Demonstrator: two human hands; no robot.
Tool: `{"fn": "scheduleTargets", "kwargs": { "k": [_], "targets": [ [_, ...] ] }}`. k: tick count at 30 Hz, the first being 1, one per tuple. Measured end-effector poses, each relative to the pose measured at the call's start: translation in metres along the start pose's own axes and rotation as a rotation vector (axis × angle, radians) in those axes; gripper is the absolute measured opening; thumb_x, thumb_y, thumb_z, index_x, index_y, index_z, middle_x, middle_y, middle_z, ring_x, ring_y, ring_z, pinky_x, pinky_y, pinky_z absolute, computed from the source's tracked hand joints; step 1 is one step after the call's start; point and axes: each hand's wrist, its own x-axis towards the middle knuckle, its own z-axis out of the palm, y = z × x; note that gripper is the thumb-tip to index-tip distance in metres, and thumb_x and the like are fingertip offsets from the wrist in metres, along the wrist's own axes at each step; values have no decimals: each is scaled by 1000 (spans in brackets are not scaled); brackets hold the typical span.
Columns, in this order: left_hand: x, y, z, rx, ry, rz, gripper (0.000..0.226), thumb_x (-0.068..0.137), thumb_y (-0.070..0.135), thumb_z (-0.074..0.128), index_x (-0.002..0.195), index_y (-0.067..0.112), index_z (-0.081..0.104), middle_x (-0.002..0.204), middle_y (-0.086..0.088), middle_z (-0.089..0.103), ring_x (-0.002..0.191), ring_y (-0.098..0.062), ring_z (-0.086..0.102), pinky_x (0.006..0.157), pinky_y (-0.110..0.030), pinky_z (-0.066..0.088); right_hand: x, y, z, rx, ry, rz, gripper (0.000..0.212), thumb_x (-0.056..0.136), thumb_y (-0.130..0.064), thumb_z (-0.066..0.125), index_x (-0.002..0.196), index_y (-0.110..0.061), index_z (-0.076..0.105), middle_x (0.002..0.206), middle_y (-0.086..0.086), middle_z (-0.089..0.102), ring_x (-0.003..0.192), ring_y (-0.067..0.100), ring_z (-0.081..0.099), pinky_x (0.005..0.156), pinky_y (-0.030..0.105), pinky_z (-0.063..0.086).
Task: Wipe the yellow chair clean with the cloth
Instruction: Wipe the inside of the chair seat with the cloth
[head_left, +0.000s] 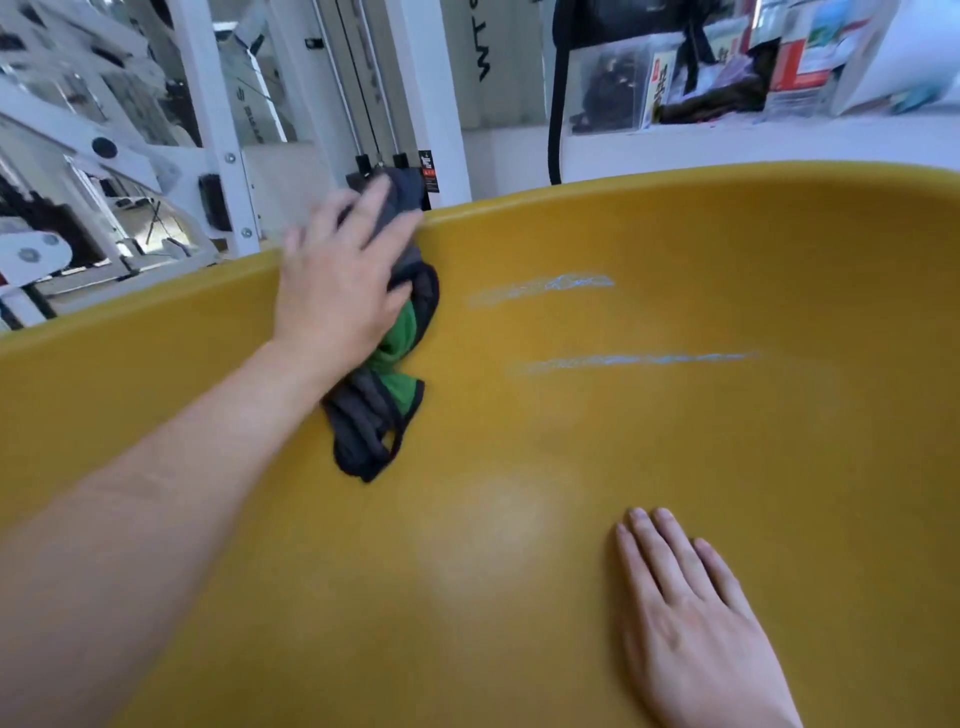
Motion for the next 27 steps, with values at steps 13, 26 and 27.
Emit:
{"fn": "scheduleTargets", "kwargs": {
  "k": [13, 26, 27],
  "targets": [
    [6, 25, 1, -91, -75, 167, 66, 79, 17, 64, 140, 26, 39, 151, -6, 37, 132, -32, 34, 98, -48, 33, -3, -1, -12, -22, -33, 31, 58, 81, -30, 42, 133, -6, 54, 141, 9, 51, 135, 23, 38, 111, 36, 20],
    [-32, 79, 25, -118, -118, 382, 76, 62, 13, 74, 134, 21, 51, 144, -5, 47, 119, -32, 41, 79, -45, 43, -5, -2, -15, 25, 4, 76, 50, 78, -30, 42, 116, -6, 62, 124, 10, 57, 126, 25, 43, 98, 36, 31],
    [2, 59, 19, -74, -38, 190, 76, 65, 13, 72, 136, 19, 47, 146, -5, 44, 119, -34, 39, 82, -47, 40, -4, -2, -14, 22, 16, 73, 49, 77, -30, 42, 116, -6, 62, 124, 10, 57, 126, 25, 43, 99, 35, 31]
  ]
}}
